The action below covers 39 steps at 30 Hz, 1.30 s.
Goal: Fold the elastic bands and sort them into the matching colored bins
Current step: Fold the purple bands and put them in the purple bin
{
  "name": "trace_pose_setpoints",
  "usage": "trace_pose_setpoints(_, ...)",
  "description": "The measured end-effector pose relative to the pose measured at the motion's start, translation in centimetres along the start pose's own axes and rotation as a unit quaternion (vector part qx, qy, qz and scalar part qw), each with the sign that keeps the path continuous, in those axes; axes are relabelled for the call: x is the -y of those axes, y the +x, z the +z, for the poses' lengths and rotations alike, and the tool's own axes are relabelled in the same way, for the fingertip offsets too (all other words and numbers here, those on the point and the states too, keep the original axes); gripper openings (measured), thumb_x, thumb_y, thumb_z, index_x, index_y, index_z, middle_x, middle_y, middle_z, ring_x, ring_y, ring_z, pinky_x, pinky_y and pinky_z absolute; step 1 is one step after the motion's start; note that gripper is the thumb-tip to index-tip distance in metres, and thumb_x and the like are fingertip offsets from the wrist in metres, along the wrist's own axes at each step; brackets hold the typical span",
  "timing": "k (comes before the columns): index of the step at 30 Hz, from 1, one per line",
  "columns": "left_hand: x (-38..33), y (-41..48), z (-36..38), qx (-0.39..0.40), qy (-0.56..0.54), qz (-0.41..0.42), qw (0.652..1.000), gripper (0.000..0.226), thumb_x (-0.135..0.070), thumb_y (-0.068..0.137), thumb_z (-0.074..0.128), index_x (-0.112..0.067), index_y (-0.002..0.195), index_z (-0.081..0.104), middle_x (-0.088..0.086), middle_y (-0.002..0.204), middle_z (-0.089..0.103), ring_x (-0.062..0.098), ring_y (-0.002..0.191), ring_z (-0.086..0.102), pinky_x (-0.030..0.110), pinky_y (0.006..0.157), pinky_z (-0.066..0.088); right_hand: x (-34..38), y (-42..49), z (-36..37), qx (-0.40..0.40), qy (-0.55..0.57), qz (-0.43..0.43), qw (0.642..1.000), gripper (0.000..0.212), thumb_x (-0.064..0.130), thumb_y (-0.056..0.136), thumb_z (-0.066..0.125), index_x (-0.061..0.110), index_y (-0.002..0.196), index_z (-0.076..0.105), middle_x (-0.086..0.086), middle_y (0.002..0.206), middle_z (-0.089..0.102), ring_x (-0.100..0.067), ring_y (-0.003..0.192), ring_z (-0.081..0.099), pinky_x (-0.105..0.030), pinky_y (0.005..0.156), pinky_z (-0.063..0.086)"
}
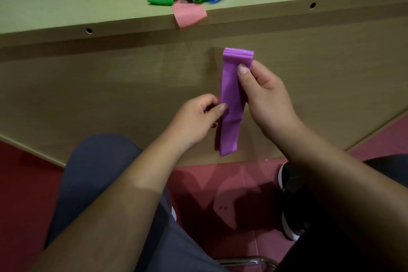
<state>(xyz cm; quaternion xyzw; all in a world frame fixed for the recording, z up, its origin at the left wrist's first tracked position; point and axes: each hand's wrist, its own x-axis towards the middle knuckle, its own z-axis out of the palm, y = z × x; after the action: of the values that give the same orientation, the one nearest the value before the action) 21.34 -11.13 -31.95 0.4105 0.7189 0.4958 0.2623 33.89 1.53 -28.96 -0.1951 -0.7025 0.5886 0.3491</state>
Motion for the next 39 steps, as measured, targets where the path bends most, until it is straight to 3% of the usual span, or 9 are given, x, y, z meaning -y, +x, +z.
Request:
trace_pose_setpoints(2,0.0,-0.1,0.4,0.011,0.000,0.001,1.000,0.013,-0.019,0.102,0.069,-0.019,0.090,0.071,-0.005,0.076,0.064,0.010,0.072,0.057,0.039,0.071,0.055,0.0,-0.1,0.1,-0.008,0.009,0.006,1.000,0.026,0.029,0.113,0.052,0.014,0.116,0.073,0.003,0.087,0.061,-0.010,0.081,0.053,-0.033,0.075,0.043)
trace_pose_setpoints(7,0.0,-0.3,1.4,0.037,-0.012,-0.002,0.999,0.008,-0.016,0.099,0.074,-0.024,0.100,0.077,-0.009,0.083,0.076,-0.002,0.071,0.060,0.020,0.070,0.048,0.0,0.2,-0.1,-0.034,0.075,0.035,0.996,0.025,0.034,0.110,0.054,0.020,0.114,0.075,-0.003,0.090,0.062,-0.020,0.086,0.054,-0.042,0.081,0.043)
trace_pose_setpoints(10,0.2,-0.2,1.6,0.043,-0.032,-0.012,0.998,0.007,-0.015,0.098,0.075,-0.020,0.103,0.076,0.001,0.090,0.077,0.006,0.076,0.062,0.026,0.071,0.051,0.1,0.5,-0.4,-0.044,0.087,0.042,0.994,0.025,0.034,0.110,0.055,0.025,0.120,0.076,0.000,0.092,0.066,-0.020,0.088,0.057,-0.043,0.083,0.046)
trace_pose_setpoints(15,0.8,0.2,2.2,0.062,-0.049,-0.025,0.997,0.013,-0.017,0.097,0.074,-0.029,0.095,0.075,-0.013,0.082,0.073,0.010,0.079,0.061,0.037,0.080,0.053,0.2,0.3,-0.5,-0.035,0.084,0.039,0.995,0.023,0.032,0.111,0.055,0.030,0.120,0.076,0.003,0.088,0.065,-0.017,0.084,0.056,-0.041,0.081,0.044)
trace_pose_setpoints(22,0.1,-0.2,3.0,0.102,-0.115,-0.051,0.987,0.015,0.001,0.105,0.058,-0.011,0.110,0.065,0.009,0.096,0.072,0.012,0.079,0.067,0.023,0.065,0.054,0.9,0.8,-1.6,-0.045,0.052,0.023,0.997,0.022,0.019,0.111,0.056,0.019,0.121,0.076,0.014,0.085,0.068,-0.002,0.077,0.057,-0.024,0.074,0.045)
trace_pose_setpoints(28,-0.8,-0.5,3.5,0.084,-0.151,-0.054,0.984,0.009,-0.010,0.107,0.059,-0.010,0.113,0.066,0.009,0.100,0.071,0.017,0.088,0.063,0.038,0.082,0.051,2.2,1.3,-2.3,-0.067,0.087,0.018,0.994,0.020,0.019,0.107,0.061,0.024,0.118,0.077,0.005,0.093,0.072,-0.011,0.084,0.060,-0.035,0.080,0.045)
trace_pose_setpoints(31,-1.4,-0.9,3.4,0.073,-0.152,-0.045,0.985,0.032,-0.028,0.100,0.061,-0.002,0.119,0.065,0.012,0.104,0.067,0.022,0.096,0.058,0.042,0.091,0.047,3.2,1.4,-2.5,-0.078,0.103,0.008,0.992,0.022,0.019,0.107,0.061,0.023,0.122,0.077,0.003,0.097,0.074,-0.011,0.088,0.062,-0.033,0.082,0.047)
trace_pose_setpoints(35,-0.9,-1.2,2.9,0.067,-0.122,-0.042,0.989,0.013,-0.011,0.107,0.060,-0.014,0.117,0.068,0.001,0.104,0.073,0.008,0.098,0.064,0.035,0.097,0.049,4.5,1.8,-2.2,-0.090,0.127,-0.004,0.988,0.023,0.020,0.105,0.062,0.022,0.123,0.077,0.001,0.101,0.076,-0.014,0.093,0.065,-0.036,0.088,0.050)
trace_pose_setpoints(39,-1.1,-1.6,2.5,0.058,-0.114,-0.034,0.991,0.024,-0.003,0.105,0.059,-0.019,0.121,0.067,-0.005,0.115,0.076,0.005,0.108,0.067,0.031,0.103,0.052,6.1,2.4,-1.7,-0.102,0.133,-0.023,0.986,0.023,0.022,0.104,0.063,0.025,0.121,0.077,0.004,0.104,0.078,-0.012,0.096,0.067,-0.037,0.091,0.051)
